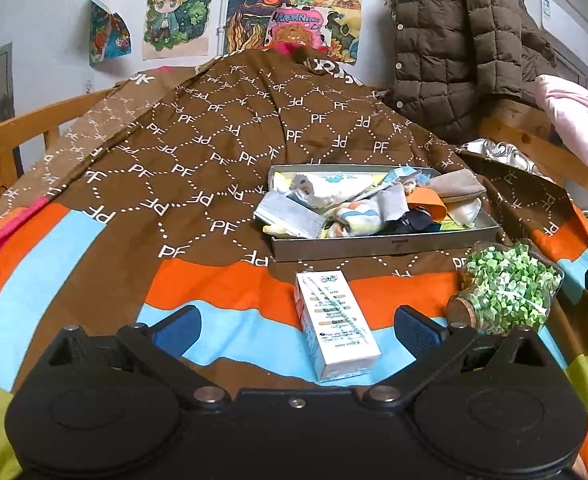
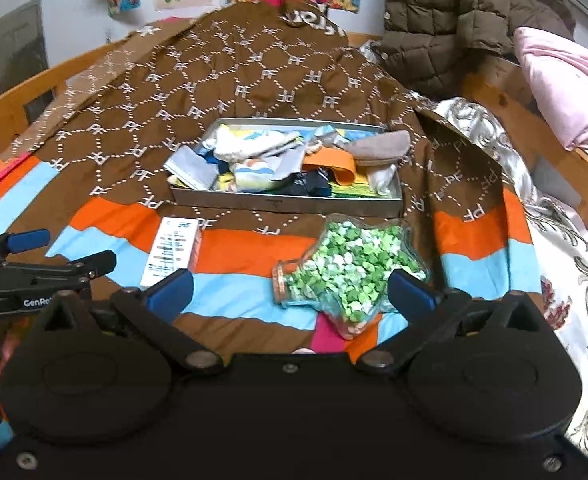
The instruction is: Organize soft objects
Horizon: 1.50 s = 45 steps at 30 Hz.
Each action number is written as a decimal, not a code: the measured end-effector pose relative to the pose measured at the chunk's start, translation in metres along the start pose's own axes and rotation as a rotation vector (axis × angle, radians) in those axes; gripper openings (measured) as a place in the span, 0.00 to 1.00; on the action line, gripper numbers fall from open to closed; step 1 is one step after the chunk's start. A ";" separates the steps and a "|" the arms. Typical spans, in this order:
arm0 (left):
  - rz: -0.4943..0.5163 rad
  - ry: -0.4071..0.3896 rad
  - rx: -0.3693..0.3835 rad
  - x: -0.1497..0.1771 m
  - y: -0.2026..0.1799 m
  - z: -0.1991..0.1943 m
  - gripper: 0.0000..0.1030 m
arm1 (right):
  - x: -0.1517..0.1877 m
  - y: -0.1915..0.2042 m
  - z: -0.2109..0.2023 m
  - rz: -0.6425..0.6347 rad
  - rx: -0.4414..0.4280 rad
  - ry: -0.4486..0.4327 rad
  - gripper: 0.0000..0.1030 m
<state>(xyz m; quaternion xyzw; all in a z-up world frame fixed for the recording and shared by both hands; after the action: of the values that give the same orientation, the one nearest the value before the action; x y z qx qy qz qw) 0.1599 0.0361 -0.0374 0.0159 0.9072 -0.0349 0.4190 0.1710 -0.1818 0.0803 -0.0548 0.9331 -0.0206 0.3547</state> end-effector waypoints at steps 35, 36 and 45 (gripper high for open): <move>-0.131 0.093 -0.073 0.052 -0.017 0.018 0.99 | 0.074 -0.024 0.039 0.174 -0.034 0.009 1.00; -0.130 0.092 -0.071 0.052 -0.016 0.018 0.99 | 0.074 -0.024 0.040 0.178 -0.036 0.010 1.00; -0.119 0.082 -0.066 0.050 -0.017 0.017 0.99 | 0.072 -0.021 0.045 0.184 -0.040 0.012 1.00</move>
<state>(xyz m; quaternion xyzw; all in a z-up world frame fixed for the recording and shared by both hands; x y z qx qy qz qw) 0.1395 0.0177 -0.0861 -0.0506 0.9237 -0.0291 0.3787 0.1490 -0.2106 0.0011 0.0240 0.9365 0.0303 0.3484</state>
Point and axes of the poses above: each gripper's, at about its wrist camera, not at the fingertips, and z roughly the way its jaws point, y to its left, x to its underside, the point moved 9 cm from there along z, roughly the way its jaws point, and after that the axes turned 9 degrees about y, right-handed, at the moved point
